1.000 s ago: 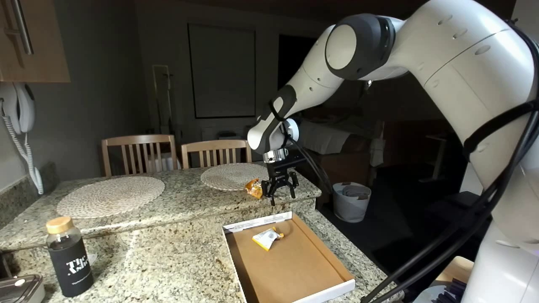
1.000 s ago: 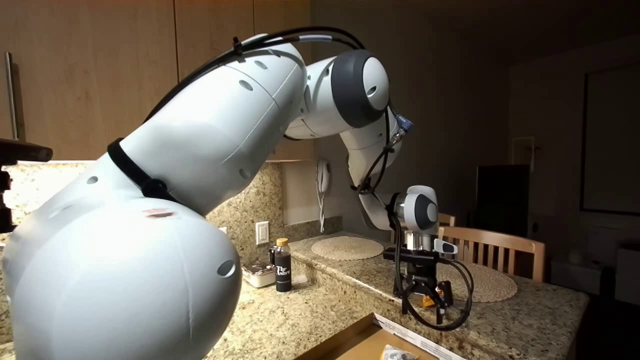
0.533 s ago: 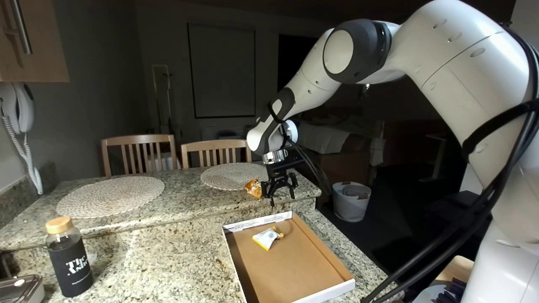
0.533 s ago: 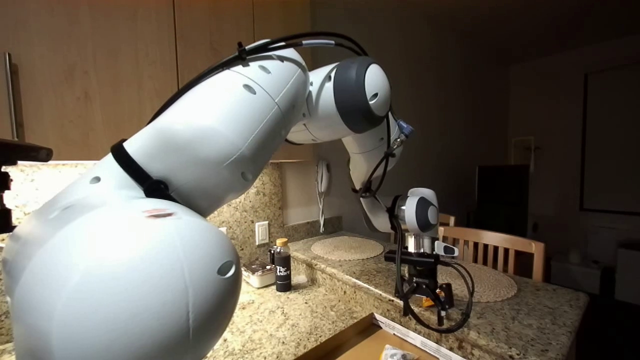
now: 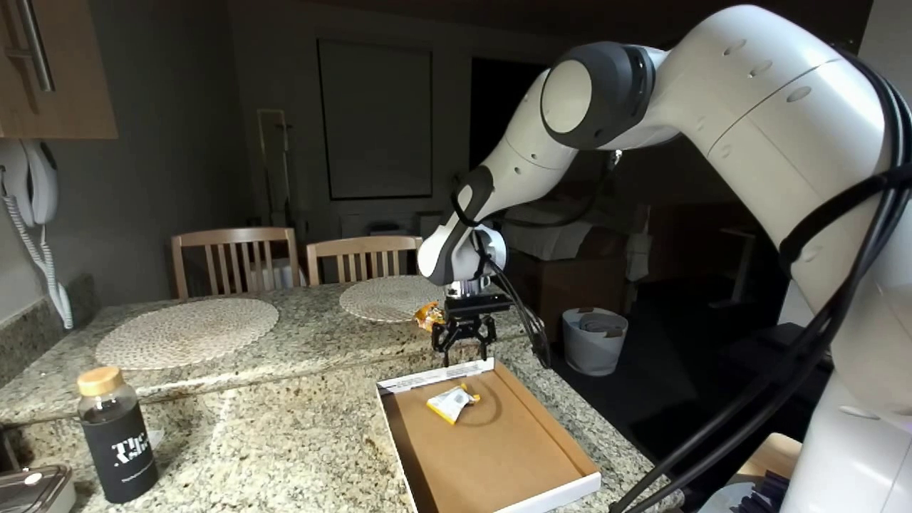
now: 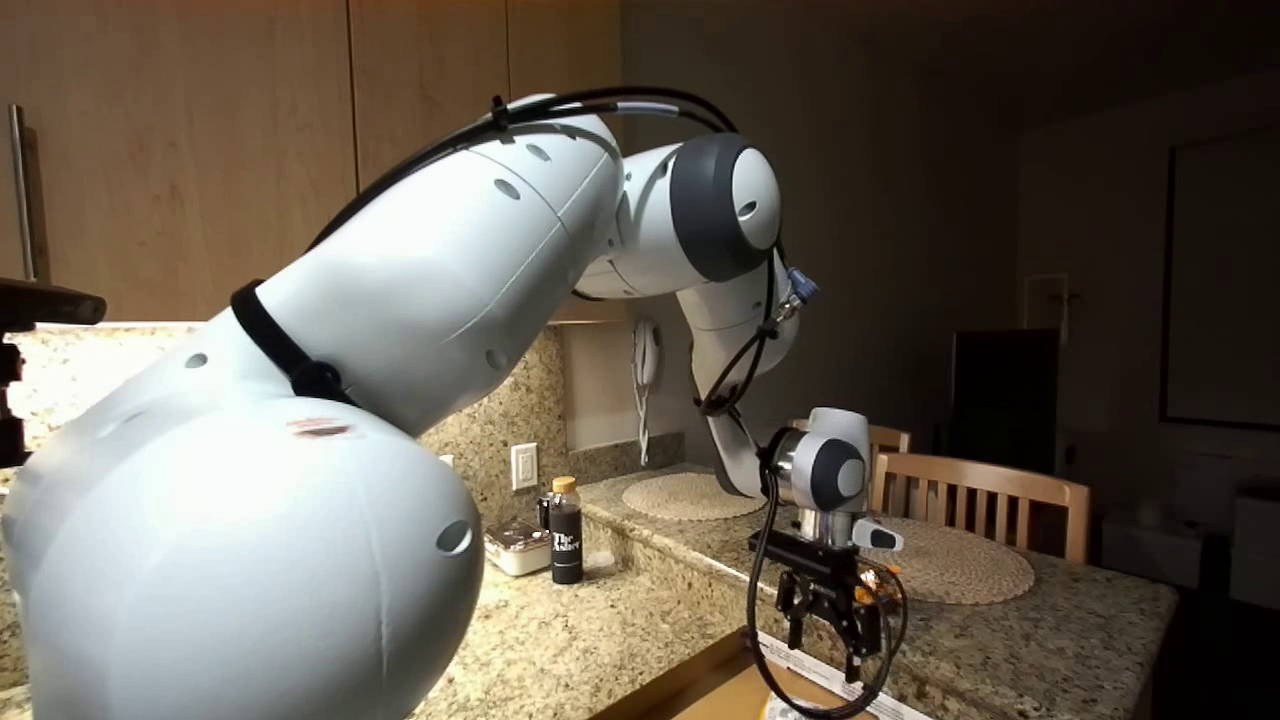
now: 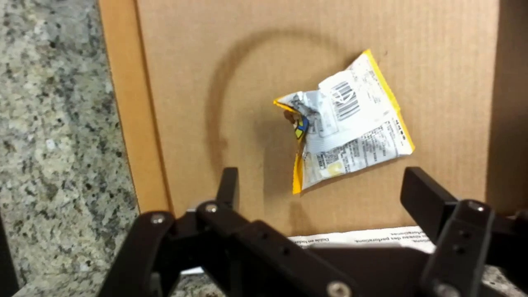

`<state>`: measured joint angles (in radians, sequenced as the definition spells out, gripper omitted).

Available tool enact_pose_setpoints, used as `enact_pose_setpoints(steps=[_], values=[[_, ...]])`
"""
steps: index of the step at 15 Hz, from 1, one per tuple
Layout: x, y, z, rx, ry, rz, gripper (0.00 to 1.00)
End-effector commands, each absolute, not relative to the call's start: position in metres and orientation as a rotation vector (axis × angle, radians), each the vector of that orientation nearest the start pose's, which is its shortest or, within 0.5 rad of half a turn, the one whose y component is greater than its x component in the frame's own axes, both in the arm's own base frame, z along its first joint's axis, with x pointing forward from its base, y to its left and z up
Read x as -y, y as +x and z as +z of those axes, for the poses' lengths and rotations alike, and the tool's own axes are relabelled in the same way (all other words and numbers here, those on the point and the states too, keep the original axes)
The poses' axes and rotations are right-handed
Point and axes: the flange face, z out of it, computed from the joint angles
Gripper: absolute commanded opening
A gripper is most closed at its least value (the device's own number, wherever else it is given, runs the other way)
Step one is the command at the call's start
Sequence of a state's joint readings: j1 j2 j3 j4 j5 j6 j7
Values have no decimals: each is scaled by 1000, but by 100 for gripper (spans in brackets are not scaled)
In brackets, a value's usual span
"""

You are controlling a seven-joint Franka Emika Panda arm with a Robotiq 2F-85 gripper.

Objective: Pick up the packets on the lower counter and put them on the upper counter

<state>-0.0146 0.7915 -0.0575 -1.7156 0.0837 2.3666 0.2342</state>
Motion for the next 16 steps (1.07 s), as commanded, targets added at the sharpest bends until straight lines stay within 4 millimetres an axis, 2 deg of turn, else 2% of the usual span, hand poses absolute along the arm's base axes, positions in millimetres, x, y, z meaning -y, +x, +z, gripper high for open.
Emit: enact_pose_setpoints(steps=[1, 3, 4, 5, 9, 16], values=[[48, 614, 106, -747, -2982, 108, 100], [49, 604, 99, -772, -2984, 51, 100], [49, 621, 91, -700, -3013, 94, 100], [49, 617, 87, -703, -3014, 95, 100], [48, 624, 87, -679, -3017, 105, 100], [40, 640, 65, -701, -2998, 101, 100]])
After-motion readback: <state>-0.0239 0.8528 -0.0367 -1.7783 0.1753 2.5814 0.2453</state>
